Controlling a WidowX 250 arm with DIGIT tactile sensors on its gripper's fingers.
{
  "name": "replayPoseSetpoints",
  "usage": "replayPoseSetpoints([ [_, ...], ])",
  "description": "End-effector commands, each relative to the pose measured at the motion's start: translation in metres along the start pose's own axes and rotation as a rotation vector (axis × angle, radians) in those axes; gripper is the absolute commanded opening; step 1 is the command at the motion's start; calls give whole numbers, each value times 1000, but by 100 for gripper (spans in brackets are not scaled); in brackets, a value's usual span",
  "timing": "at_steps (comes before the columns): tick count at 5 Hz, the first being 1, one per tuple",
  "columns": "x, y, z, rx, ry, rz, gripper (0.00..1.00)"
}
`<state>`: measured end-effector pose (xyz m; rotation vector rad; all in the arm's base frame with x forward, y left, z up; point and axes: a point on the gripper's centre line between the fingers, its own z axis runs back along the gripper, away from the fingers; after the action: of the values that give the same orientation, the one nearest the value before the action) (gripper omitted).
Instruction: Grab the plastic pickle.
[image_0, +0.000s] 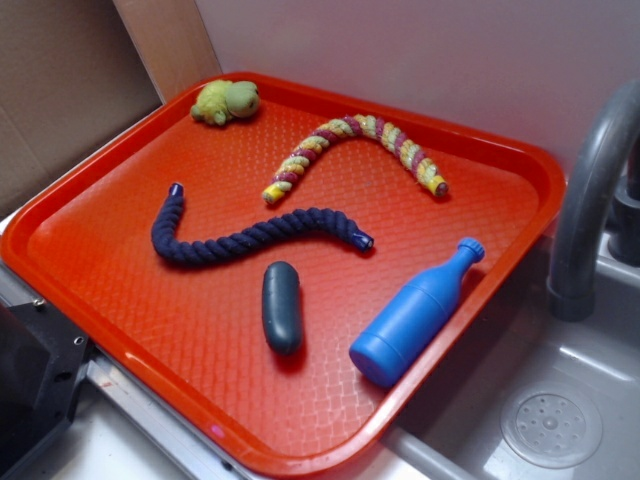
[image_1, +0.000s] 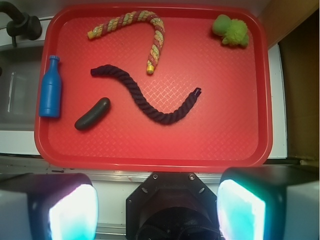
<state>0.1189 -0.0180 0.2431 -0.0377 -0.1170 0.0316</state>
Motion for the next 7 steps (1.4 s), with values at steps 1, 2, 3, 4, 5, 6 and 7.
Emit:
replayPoseSetpoints([
  [1, 0, 0, 0, 0, 0, 0, 100],
  [2, 22, -49, -55, 117, -57, 200, 100],
  [3, 37, -86, -87, 112, -142, 414, 100],
  [4, 41, -95, -119, 77, -37, 557, 100],
  [5, 41, -95, -119, 77, -37, 557, 100],
  [6, 41, -95, -119, 77, -37, 557, 100],
  [7, 41, -95, -119, 77, -37, 557, 100],
])
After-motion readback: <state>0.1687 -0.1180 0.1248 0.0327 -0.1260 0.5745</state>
